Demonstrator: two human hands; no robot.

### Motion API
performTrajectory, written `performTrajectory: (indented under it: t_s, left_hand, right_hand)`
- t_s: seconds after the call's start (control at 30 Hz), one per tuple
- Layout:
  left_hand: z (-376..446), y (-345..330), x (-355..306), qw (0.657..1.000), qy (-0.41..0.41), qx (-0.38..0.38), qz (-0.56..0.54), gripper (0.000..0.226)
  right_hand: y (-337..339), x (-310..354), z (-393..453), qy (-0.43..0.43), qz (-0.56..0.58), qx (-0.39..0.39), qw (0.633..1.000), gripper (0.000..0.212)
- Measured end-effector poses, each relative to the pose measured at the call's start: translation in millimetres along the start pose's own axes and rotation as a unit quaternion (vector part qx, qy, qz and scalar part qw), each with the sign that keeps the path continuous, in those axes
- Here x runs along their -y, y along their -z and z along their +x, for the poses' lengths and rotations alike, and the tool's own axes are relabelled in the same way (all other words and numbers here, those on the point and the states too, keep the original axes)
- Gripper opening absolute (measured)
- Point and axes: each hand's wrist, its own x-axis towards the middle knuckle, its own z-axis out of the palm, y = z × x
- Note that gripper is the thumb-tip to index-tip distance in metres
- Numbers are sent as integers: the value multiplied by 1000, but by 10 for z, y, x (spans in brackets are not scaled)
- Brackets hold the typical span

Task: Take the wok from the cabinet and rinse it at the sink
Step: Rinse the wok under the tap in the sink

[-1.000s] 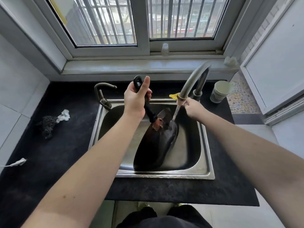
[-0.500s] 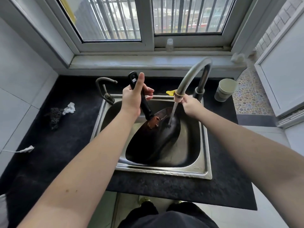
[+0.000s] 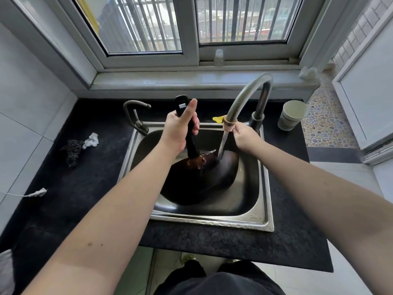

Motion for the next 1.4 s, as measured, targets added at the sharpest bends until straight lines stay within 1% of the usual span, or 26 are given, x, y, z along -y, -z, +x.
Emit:
performTrajectory:
  t_s: [0.43,0.57,0.7,0.93,1.07,1.23,1.4]
  left_hand:
    - [27,-110,26,1000,8,9,6,46]
    - [55,35,2,1000,9,-4,-14,48]
    - [90,233,-5,999,15,-8,-30,50]
    - [190,411,-26,999,25,21,-30,51]
    - [252,459,-39,998,32,38,-45,56]
    - [311,585,-58,996,32,44,-65,60]
    - [313,827,-27,994,27,60,-92,57]
  right_hand:
    - [13,40,7,-15,-13,15,1000,39]
    - [16,46,5,-19,-17,10,1000,37]
    - [8,45,-2,-18,-15,7,1000,39]
    - [5,24,18,-24,-18,3,1000,38]
    - [7,-4,36,-23,-25,11,999,38]
    - [-7,-8,49,-22,-23,16,999,41]
    - [-3,-7,48,-37,-25,16,999,40]
